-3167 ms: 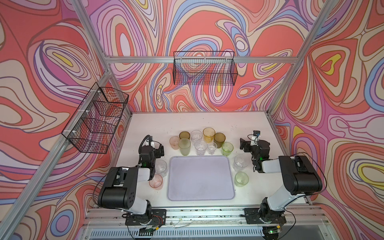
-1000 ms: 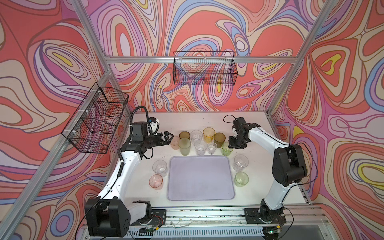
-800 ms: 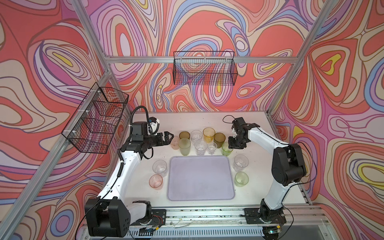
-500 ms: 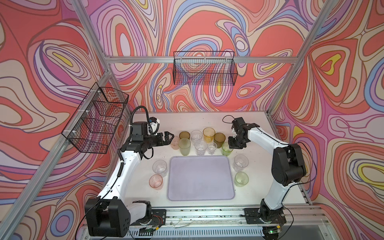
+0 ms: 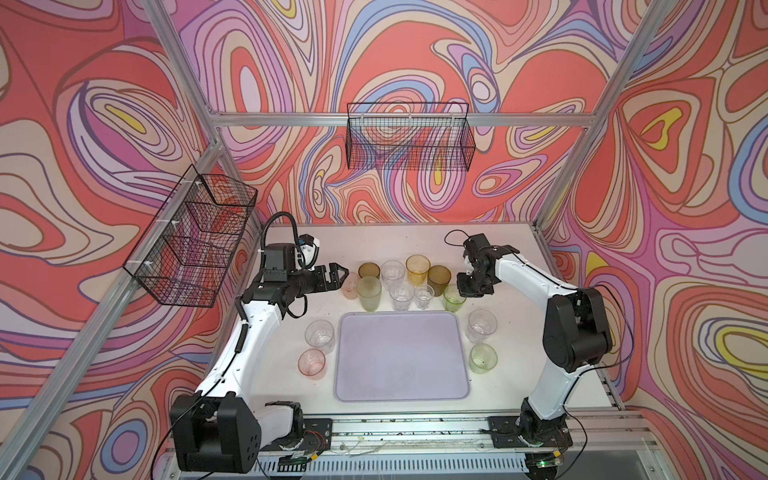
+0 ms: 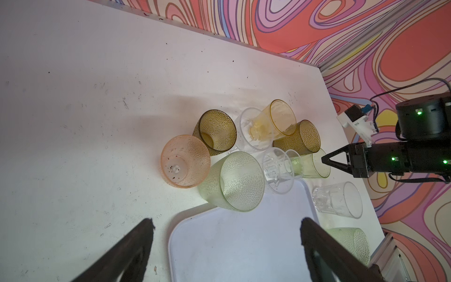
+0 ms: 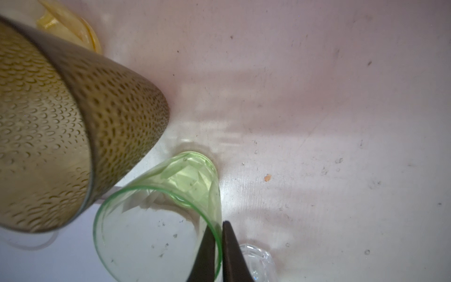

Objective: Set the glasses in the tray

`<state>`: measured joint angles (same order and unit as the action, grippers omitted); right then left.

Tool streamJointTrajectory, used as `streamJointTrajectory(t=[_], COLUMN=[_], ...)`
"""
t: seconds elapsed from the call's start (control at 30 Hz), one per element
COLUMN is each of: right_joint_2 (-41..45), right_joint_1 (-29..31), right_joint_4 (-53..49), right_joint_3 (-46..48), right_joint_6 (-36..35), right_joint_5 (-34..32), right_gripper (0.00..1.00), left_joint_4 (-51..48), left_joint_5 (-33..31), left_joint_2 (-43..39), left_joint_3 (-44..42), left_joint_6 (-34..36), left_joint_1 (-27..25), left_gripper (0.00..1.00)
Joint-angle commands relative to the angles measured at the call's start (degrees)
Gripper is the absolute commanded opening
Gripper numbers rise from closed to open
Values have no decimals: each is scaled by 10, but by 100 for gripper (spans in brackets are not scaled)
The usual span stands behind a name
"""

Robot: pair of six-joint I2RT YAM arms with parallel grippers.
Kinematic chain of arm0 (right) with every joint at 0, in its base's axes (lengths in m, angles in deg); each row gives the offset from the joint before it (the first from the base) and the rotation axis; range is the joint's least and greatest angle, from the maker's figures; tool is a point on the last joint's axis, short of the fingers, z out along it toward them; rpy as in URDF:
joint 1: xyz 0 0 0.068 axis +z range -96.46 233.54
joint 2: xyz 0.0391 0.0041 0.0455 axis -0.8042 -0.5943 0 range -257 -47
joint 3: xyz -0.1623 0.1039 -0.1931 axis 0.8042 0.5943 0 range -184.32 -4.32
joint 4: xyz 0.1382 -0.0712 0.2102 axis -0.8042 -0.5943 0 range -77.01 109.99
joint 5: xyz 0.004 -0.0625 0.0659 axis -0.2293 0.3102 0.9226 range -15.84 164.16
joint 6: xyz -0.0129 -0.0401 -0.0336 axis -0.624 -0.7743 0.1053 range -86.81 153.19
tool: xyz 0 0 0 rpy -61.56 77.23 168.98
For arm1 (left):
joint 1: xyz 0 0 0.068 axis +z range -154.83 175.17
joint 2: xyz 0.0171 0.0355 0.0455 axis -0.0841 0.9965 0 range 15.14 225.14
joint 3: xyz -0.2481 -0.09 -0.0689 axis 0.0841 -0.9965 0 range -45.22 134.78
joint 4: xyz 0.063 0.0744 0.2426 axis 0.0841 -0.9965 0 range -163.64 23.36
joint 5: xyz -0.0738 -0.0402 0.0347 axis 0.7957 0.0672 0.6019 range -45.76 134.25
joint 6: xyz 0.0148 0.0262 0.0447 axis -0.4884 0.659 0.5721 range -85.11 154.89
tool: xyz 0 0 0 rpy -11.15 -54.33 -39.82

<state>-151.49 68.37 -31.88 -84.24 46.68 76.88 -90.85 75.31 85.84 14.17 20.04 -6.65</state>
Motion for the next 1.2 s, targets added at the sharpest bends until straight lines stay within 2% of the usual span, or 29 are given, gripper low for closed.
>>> streamJointTrajectory(t=[0.0,0.63,1.17], right_joint_2=[9,77,110], right_joint_1=[5,10,53], right_joint_4=[-16,-78,-104], right_joint_3=[-17,-38,-33], right_joint_6=[-3,-3,5], right_joint_5=[-9,-27,-26], right_gripper=[2,0,0], left_joint_4=[10,19,31], left_joint_5=[5,13,25], left_joint_2=[2,-1,2], left_joint_3=[2,-1,-3], left_joint_6=[0,-8,-17], left_joint_1=[1,1,1], left_gripper=[97,97,98])
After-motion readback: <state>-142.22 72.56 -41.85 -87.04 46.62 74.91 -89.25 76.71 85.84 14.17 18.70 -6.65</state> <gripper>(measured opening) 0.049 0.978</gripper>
